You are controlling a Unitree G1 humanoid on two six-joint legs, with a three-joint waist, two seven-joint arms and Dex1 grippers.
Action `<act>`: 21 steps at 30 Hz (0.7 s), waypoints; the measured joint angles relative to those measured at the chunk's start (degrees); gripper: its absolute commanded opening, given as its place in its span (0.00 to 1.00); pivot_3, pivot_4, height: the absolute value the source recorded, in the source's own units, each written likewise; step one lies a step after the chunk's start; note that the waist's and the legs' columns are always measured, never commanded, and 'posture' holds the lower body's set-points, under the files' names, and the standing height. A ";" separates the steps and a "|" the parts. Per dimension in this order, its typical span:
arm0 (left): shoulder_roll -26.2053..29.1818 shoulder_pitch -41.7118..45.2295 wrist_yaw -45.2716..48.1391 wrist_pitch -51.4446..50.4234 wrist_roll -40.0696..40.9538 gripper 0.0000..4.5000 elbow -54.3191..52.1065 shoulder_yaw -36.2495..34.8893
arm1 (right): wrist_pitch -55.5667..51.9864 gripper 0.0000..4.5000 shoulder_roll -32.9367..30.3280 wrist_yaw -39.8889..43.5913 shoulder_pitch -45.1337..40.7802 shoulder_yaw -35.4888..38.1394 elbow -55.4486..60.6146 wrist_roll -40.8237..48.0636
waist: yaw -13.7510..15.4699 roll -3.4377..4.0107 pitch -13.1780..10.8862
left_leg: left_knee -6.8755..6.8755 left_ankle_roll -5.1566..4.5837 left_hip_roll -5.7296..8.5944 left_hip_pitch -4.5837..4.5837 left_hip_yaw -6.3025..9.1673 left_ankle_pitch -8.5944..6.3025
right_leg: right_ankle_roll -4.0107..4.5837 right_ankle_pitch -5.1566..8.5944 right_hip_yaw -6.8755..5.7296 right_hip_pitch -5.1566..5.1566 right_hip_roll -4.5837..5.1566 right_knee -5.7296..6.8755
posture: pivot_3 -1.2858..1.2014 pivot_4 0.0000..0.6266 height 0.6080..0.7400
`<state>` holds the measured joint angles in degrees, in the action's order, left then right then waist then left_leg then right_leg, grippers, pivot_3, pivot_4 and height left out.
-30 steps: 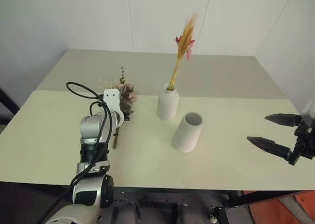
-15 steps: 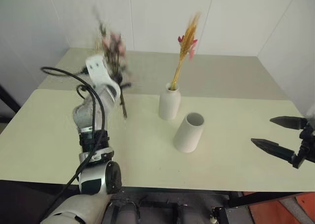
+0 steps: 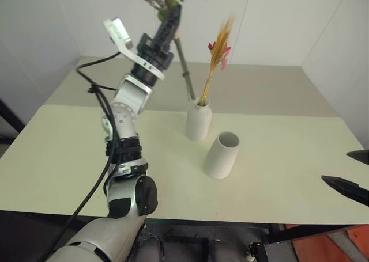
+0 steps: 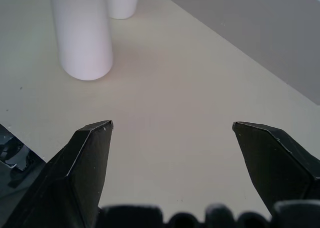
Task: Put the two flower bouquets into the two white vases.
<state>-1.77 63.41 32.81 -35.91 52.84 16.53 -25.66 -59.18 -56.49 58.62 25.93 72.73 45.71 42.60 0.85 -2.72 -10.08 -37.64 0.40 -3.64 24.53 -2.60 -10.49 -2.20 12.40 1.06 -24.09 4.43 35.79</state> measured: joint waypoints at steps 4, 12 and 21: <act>-1.47 -1.07 6.87 3.93 -3.22 0.04 2.96 6.01 | -1.32 1.00 3.39 -0.15 2.68 4.89 3.54 1.93 | -0.18 0.01 0.00 | 0.00 -0.01 0.00 -0.01 0.02 -0.01 | 0.02 0.01 0.00 0.00 -0.01 -0.01 | 0.52 0.24 1.00; -4.09 -2.88 13.64 14.93 -12.55 0.04 9.29 15.22 | -2.35 1.00 4.25 -2.43 4.71 8.10 6.11 5.60 | -0.33 0.01 0.00 | -0.01 -0.04 0.00 0.02 0.02 -0.03 | 0.11 0.07 0.02 -0.03 0.00 -0.03 | 0.52 0.24 1.00; -4.22 -3.43 15.46 16.70 -13.74 0.04 9.24 18.53 | -2.36 1.00 3.26 -4.22 5.04 8.48 5.36 6.02 | -0.13 0.01 0.00 | -0.03 -0.04 0.01 0.10 0.05 -0.03 | 0.09 0.07 0.01 -0.05 0.01 -0.05 | 0.52 0.24 1.00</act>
<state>-5.99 59.99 48.27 -19.21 39.09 25.77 -7.12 -61.53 -53.23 54.40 30.97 81.21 51.07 48.63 0.72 -2.71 -10.07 -37.67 0.36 -3.63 24.63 -2.55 -10.52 -2.11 12.47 1.06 -24.14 4.44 35.75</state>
